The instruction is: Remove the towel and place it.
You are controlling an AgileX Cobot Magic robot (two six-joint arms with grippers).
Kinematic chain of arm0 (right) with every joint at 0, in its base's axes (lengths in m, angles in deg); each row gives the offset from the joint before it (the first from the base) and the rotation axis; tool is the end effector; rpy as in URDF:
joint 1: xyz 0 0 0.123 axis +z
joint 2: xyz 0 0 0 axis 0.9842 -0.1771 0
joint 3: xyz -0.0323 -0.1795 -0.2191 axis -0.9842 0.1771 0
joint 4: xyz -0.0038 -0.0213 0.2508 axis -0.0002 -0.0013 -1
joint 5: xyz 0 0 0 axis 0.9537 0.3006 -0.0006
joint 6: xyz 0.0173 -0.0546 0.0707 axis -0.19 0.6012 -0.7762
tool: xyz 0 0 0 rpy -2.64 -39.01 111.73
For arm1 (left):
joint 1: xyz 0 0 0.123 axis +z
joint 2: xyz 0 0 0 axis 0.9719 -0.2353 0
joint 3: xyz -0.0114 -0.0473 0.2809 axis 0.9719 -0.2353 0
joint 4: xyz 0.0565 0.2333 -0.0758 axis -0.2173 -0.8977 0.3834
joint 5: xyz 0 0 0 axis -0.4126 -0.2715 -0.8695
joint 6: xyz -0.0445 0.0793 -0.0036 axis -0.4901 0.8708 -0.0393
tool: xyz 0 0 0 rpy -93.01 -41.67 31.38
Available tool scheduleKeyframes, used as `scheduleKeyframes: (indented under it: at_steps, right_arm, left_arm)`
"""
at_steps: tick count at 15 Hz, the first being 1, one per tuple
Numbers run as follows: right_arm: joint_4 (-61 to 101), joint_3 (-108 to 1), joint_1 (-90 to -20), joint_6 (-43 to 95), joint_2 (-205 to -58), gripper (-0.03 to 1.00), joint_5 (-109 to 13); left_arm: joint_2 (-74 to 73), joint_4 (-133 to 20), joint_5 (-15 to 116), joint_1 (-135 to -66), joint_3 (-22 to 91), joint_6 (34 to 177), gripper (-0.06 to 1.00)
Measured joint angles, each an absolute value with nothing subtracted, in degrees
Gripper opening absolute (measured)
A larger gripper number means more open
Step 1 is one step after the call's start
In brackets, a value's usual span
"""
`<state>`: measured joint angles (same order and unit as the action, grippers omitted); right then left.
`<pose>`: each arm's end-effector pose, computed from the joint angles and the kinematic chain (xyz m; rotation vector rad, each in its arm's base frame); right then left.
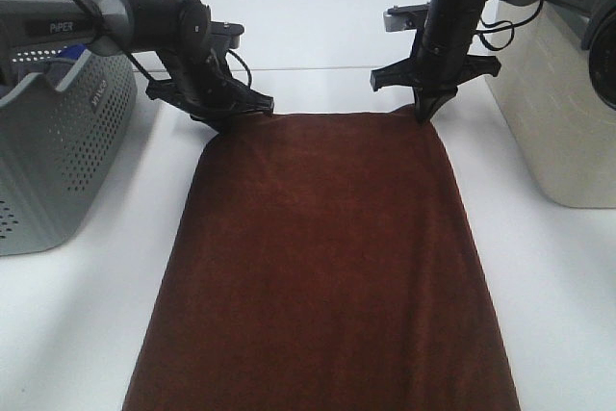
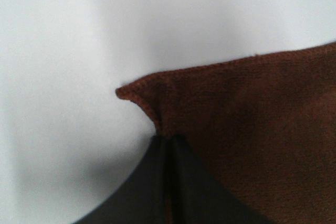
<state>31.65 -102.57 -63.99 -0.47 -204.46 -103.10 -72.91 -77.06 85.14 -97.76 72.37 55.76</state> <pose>0.5102 0.1385 0.1283 -0.3351 2.8686 -0.0329 0.5020 -0.1893 0.0940 0.2331 2.6348 -0.0877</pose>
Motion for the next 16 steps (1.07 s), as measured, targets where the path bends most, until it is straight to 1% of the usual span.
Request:
scheduleKeyframes:
  at_steps: [2, 6, 8, 12, 16]
  right_arm:
    - [32.7, -102.6, -64.0, -0.4, -204.5, 0.00, -99.8]
    - [36.3, -102.6, -64.0, -0.4, -204.5, 0.00, -88.9]
    - [37.1, -102.6, -64.0, -0.4, -204.5, 0.00, -86.9]
    - [39.2, -102.6, -64.0, 0.7, -204.5, 0.00, -78.0]
    - [41.7, -102.6, -64.0, 1.0, -204.6, 0.00, -69.5]
  left_arm:
    - [-73.1, -77.9, 81.6, -97.8, 72.4, 56.0, 0.00]
    - [-73.5, -83.2, 70.4, -96.6, 72.4, 54.4, 0.00]
    - [-73.5, -83.4, 68.2, -95.8, 72.4, 53.7, 0.00]
    - [-73.6, -83.7, 59.1, -93.5, 72.4, 53.3, 0.00]
    - [-73.6, -84.2, 50.6, -93.4, 72.4, 53.3, 0.00]
